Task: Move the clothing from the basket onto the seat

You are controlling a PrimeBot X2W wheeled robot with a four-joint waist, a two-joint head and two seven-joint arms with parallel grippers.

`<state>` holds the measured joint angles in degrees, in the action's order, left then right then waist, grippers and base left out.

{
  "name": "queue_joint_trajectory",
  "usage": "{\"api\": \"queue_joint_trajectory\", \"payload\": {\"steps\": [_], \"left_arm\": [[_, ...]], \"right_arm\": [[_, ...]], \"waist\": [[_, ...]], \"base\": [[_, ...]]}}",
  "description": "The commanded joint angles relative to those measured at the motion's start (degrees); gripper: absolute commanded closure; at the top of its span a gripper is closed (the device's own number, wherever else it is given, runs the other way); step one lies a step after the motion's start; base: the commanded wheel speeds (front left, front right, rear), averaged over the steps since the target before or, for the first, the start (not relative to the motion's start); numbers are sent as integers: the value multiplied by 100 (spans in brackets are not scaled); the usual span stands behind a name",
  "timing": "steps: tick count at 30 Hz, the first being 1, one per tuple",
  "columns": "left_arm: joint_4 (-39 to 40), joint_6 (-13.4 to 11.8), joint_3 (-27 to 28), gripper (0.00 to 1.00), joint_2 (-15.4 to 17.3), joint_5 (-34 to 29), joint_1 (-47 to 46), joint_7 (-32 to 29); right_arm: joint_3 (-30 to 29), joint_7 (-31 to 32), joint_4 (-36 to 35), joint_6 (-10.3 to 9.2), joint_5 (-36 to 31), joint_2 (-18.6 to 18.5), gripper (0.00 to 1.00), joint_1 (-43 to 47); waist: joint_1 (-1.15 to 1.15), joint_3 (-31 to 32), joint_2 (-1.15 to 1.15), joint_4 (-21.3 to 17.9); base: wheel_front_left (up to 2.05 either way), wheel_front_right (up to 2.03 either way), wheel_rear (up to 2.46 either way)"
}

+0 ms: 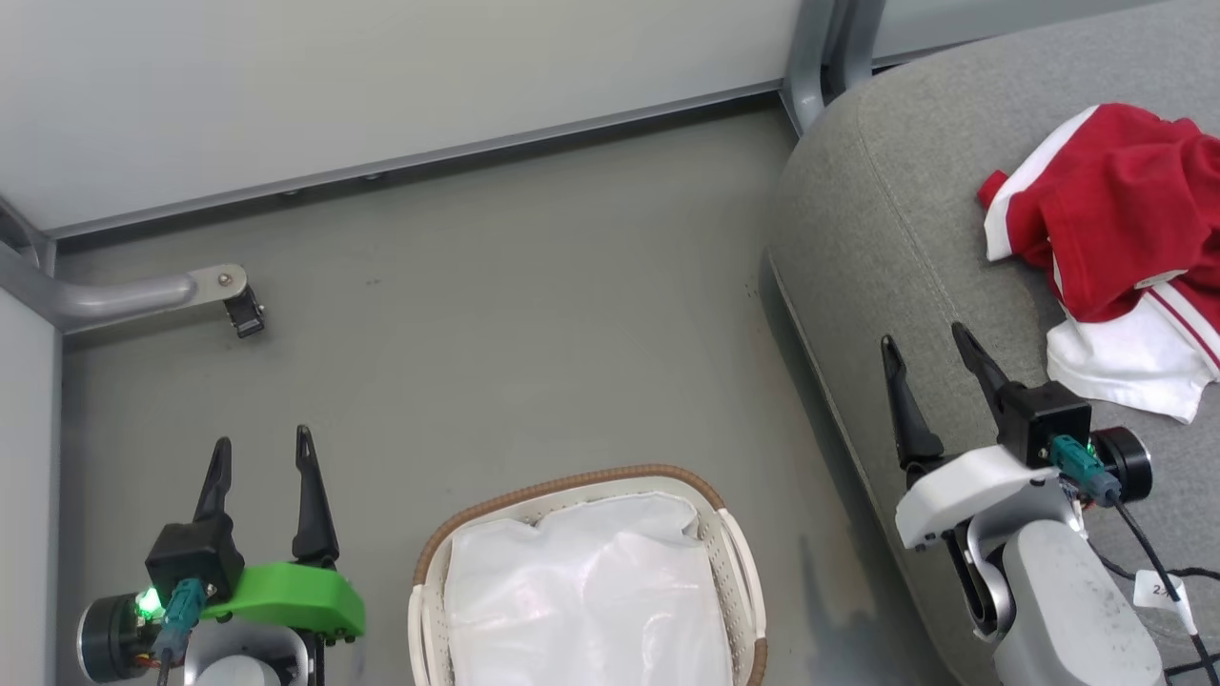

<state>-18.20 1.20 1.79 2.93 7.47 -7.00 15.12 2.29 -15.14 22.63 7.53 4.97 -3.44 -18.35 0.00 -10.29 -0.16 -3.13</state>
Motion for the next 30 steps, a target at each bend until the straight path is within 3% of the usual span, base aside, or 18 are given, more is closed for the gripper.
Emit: {"api": "queue_joint_trajectory", "payload": {"steps": [1,12,17,18,22,30], "left_arm": [[3,37,21,0,3,58,157,3],[-172,239,71,0,5,424,804,3],[-172,450,33,0,8,746,928,3],[-172,443,18,100,-4,737,844,1],[-361,443,17,100,-29,780,845,-23],[-304,464,95,100,-26,1636,726,-286]], "right_arm": [[31,1,58,-8,63,-28,0,161],[206,1,260,-8,177,-32,0,799],[220,0,284,-8,202,-16,0,918],[217,1,278,0,173,0,100,857],[200,25,425,0,221,49,100,888],[46,296,308,-1,1164,49,100,893]], "waist": [[0,270,16,225],[0,704,16,402],[0,751,16,432],[0,743,0,422],[0,750,0,429],[0,768,1,422]], "base": [[0,0,0],[0,0,0],[0,0,0],[0,0,0],[0,0,0],[0,0,0]]}}
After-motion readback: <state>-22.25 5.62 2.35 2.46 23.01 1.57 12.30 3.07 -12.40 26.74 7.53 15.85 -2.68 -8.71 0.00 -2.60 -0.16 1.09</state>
